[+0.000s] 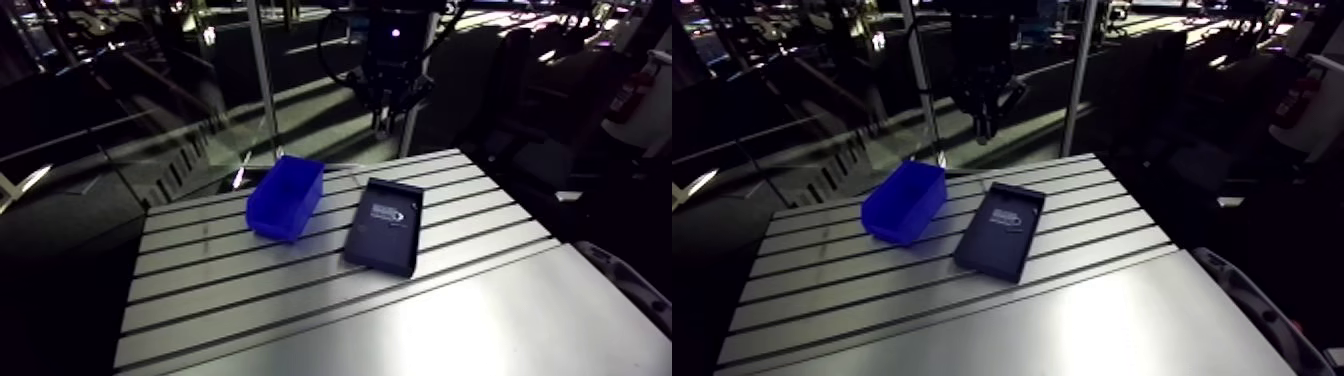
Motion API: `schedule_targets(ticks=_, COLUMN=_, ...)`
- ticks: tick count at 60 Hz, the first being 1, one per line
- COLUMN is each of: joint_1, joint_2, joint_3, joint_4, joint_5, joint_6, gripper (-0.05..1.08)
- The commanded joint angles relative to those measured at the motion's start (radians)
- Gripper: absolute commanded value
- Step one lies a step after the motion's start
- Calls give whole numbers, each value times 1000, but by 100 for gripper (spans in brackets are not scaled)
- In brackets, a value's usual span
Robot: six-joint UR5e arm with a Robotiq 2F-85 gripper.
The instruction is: Pick up the M10 bolt from the tray and put it into the blue bin.
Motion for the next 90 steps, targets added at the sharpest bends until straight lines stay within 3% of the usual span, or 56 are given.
schedule_targets(ticks=1, joint_1=30, joint_2=-88, joint_3=-65, joint_4=109, joint_5=96, joint_6=-973, gripper=105)
schedule_targets(ticks=9, joint_1=75, joint_2=-39, joint_3=-91, joint_4=100, joint_5=95, joint_6=-1127, gripper=105)
schedule_targets(ticks=20, joint_1=111, joint_2=-14, joint_3=-98, joint_4=81, joint_5=88, joint_6=-1184, gripper=105)
schedule_targets(ticks=33, joint_1=168, joint_2=36, joint_3=-109, joint_4=80, joint_5=60, joint_6=-1225, gripper=105)
schedule_targets(ticks=39, joint_1=195, joint_2=78, joint_3=-128, joint_4=77, joint_5=36, joint_6=-1227, gripper=105)
schedule_targets(ticks=40, joint_1=203, joint_2=91, joint_3=-137, joint_4=76, joint_5=22, joint_6=-1226, gripper=105)
schedule_targets(ticks=41, joint_1=203, joint_2=91, joint_3=-137, joint_4=76, joint_5=22, joint_6=-1226, gripper=105)
schedule_targets(ticks=42, joint_1=211, joint_2=103, joint_3=-147, joint_4=76, joint_5=6, joint_6=-1225, gripper=105)
schedule_targets(ticks=43, joint_1=211, joint_2=103, joint_3=-147, joint_4=76, joint_5=6, joint_6=-1225, gripper=105)
schedule_targets(ticks=44, joint_1=219, joint_2=117, joint_3=-155, joint_4=78, joint_5=-10, joint_6=-1224, gripper=105)
schedule_targets(ticks=45, joint_1=219, joint_2=117, joint_3=-155, joint_4=78, joint_5=-10, joint_6=-1224, gripper=105)
schedule_targets(ticks=46, joint_1=229, joint_2=133, joint_3=-163, joint_4=78, joint_5=-24, joint_6=-1224, gripper=105)
schedule_targets(ticks=51, joint_1=259, joint_2=164, joint_3=-173, joint_4=78, joint_5=-44, joint_6=-1221, gripper=105)
schedule_targets(ticks=65, joint_1=289, joint_2=219, joint_3=-169, joint_4=37, joint_5=-45, joint_6=-1210, gripper=105)
schedule_targets(ticks=74, joint_1=291, joint_2=242, joint_3=-148, joint_4=-20, joint_5=-34, joint_6=-1205, gripper=105)
schedule_targets(ticks=90, joint_1=292, joint_2=277, joint_3=-119, joint_4=-83, joint_5=-34, joint_6=-1173, gripper=105)
